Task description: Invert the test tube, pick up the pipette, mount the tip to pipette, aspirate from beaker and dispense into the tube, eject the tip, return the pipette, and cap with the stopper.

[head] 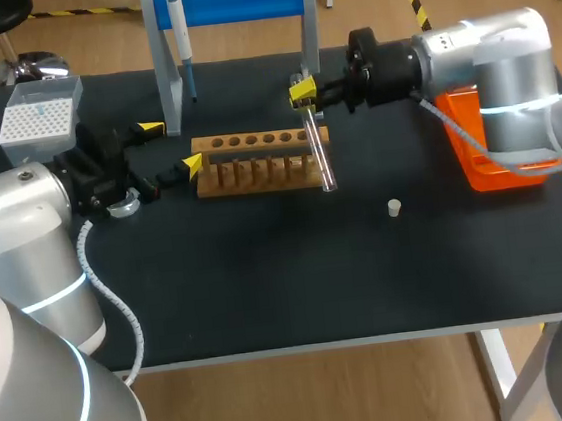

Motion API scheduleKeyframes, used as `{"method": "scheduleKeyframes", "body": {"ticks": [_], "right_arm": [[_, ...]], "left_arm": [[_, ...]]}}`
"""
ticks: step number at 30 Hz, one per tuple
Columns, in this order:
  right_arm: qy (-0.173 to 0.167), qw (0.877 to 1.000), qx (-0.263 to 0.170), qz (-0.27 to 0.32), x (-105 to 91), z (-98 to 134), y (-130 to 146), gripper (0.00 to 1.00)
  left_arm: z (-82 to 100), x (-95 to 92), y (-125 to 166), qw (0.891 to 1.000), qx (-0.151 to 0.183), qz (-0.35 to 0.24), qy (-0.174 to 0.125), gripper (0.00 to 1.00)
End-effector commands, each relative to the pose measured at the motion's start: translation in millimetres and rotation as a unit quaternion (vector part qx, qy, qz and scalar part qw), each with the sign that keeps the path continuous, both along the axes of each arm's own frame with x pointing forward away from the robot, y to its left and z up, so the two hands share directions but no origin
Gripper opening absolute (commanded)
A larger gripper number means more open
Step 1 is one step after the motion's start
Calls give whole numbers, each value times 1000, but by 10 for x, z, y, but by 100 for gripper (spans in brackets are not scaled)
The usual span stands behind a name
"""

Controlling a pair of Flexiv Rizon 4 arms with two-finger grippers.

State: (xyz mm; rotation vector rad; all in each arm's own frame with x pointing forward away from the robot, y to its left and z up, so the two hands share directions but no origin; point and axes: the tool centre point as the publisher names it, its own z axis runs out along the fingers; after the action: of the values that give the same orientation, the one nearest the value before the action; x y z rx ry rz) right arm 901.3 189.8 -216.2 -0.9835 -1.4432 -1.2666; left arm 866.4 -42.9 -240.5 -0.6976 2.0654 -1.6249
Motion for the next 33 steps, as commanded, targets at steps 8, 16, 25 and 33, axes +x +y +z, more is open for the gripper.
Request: {"method": "scheduleKeyframes", "body": {"ticks": [8, 16, 25, 33], "right_arm": [[65, 998, -6, 3, -80, -3, -25, 0], [98, 995, 5, 3, -74, 1, -9, 0], [117, 993, 3, 6, -68, -20, -4, 0], [119, 993, -2, 7, -67, -28, -3, 0]], "left_arm": [[-10, 0, -15, 1000, 0, 2, -1, 100], [-10, 0, -15, 1000, 0, 2, -1, 100], [-10, 0, -15, 1000, 0, 2, -1, 100], [-10, 0, -15, 1000, 0, 2, -1, 100]]}}
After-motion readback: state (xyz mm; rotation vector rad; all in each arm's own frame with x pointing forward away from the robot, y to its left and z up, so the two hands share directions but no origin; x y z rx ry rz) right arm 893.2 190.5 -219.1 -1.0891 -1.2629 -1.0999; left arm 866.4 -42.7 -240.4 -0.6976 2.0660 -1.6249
